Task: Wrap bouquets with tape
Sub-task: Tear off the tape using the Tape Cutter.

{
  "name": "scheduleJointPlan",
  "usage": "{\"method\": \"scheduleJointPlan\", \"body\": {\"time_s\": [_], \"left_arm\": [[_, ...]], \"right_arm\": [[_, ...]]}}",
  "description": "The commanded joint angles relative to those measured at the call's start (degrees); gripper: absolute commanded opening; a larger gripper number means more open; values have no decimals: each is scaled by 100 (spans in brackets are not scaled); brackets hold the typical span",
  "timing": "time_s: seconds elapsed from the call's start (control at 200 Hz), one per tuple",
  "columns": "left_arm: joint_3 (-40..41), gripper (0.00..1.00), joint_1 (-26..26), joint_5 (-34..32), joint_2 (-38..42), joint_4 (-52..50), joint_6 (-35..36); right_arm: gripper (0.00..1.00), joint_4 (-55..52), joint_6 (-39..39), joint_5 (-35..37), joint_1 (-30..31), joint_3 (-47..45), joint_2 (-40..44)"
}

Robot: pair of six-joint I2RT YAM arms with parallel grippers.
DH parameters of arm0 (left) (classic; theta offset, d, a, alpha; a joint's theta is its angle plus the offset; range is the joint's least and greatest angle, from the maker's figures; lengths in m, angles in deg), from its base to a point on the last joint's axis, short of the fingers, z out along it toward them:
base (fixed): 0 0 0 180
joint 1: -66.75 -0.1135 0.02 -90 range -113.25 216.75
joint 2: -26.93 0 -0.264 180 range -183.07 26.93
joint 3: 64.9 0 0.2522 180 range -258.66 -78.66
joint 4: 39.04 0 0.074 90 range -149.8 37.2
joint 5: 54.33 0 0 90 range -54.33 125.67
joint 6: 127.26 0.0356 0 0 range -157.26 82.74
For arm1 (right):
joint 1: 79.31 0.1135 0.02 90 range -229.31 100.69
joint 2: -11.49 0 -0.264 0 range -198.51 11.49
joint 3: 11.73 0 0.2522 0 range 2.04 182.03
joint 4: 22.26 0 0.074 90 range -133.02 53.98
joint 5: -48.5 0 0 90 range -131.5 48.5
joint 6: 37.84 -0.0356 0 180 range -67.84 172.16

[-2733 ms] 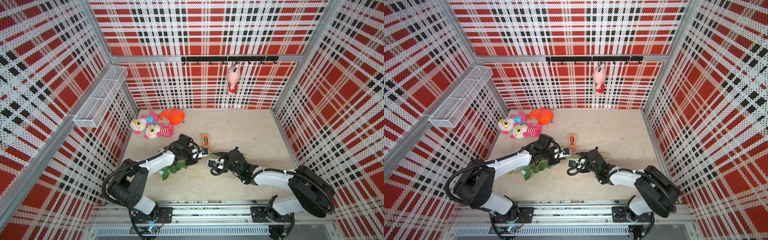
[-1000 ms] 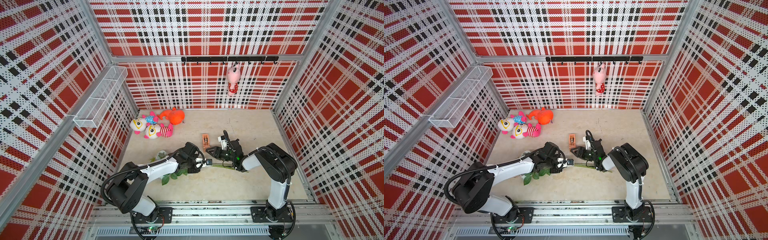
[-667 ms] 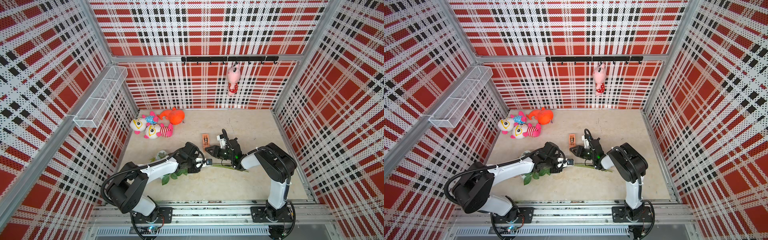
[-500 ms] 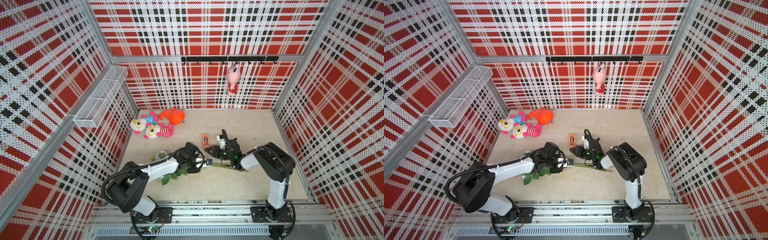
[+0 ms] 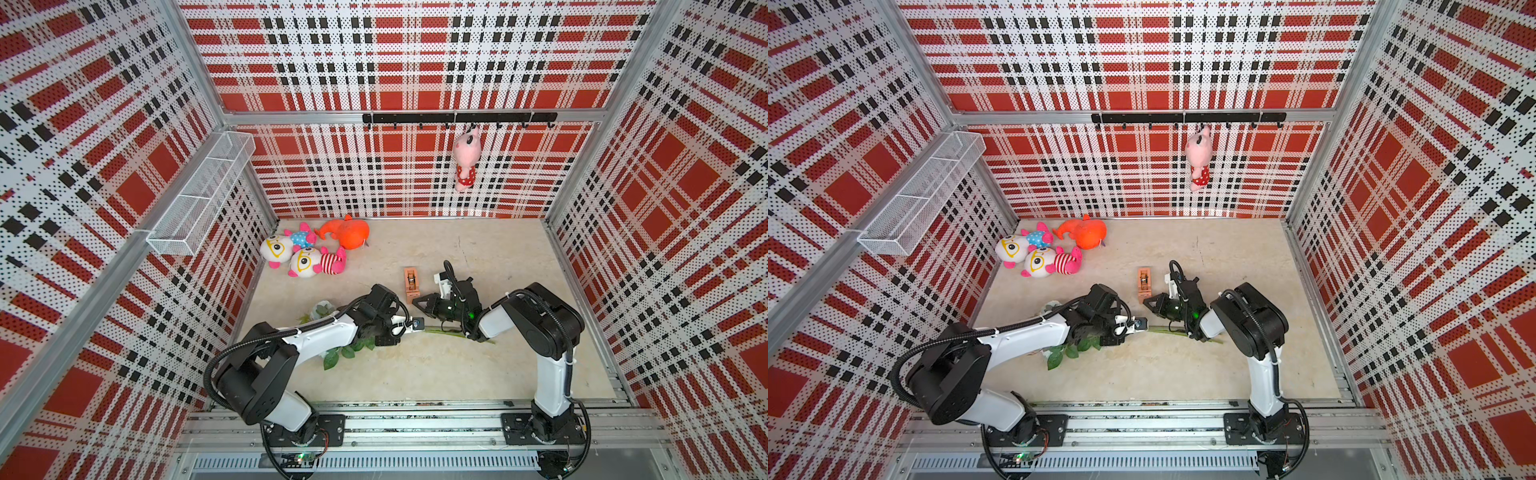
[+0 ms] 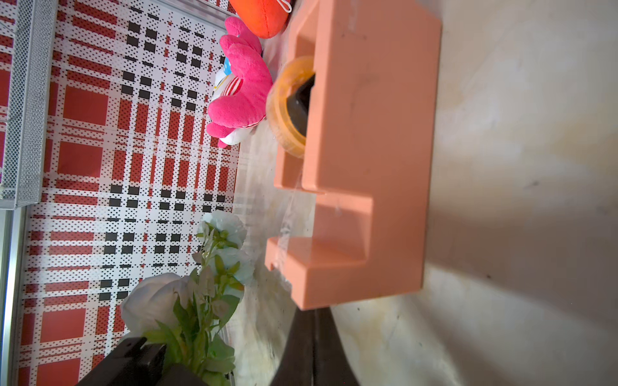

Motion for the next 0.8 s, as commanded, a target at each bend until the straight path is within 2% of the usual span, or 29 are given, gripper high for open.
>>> {"method": "scheduleJointPlan", "body": {"time_s": [0.0,0.471,0.792], "left_arm": [[62,0,-5,-50,28,241,2],[351,0,52,-364,309,771,-116],[430,0,57,-472,410,958,-174]], "right_arm": [[0,-74,-136,126,42,-18,-176],[0,-786,49,297,84,-4,-193],[0,-685,-16,394,131,-150,-232]]}}
